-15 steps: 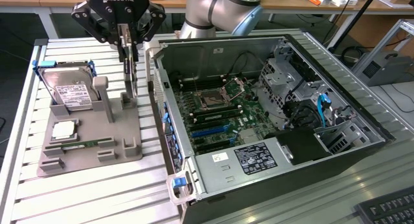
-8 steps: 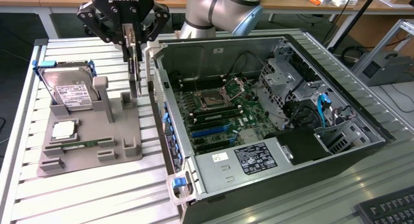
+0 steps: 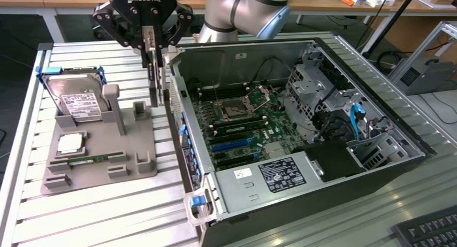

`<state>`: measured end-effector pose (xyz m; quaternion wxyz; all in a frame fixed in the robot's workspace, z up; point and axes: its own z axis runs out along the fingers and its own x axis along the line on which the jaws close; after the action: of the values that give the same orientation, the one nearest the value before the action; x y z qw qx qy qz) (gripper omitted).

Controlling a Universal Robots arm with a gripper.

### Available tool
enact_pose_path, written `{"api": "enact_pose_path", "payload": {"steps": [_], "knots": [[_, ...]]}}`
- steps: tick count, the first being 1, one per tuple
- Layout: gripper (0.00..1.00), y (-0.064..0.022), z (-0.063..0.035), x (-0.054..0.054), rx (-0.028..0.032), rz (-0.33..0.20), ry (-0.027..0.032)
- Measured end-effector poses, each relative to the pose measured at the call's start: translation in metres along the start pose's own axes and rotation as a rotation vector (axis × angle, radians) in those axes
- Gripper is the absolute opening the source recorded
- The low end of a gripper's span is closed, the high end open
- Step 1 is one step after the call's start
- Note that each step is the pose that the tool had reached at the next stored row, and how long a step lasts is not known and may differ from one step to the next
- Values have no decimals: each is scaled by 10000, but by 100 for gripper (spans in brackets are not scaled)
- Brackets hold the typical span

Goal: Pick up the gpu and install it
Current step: 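Pick up the gpu and move the gpu toward the slot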

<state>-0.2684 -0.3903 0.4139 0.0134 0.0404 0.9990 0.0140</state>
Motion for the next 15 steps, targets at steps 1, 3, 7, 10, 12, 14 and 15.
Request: {"api": "enact_pose_path", "payload": {"steps": [1,3,7,10,12,14,15], "knots": [[27,1,1,-17,2,0,0],[27,3,1,-45,7,-1,0],[27,6,2,-90,15,-1,-1],[27,9,4,-123,20,-1,-2],[27,11,4,-145,24,-1,-2],[27,12,5,-168,29,-1,-2],[27,14,5,-183,31,-1,-3]]}}
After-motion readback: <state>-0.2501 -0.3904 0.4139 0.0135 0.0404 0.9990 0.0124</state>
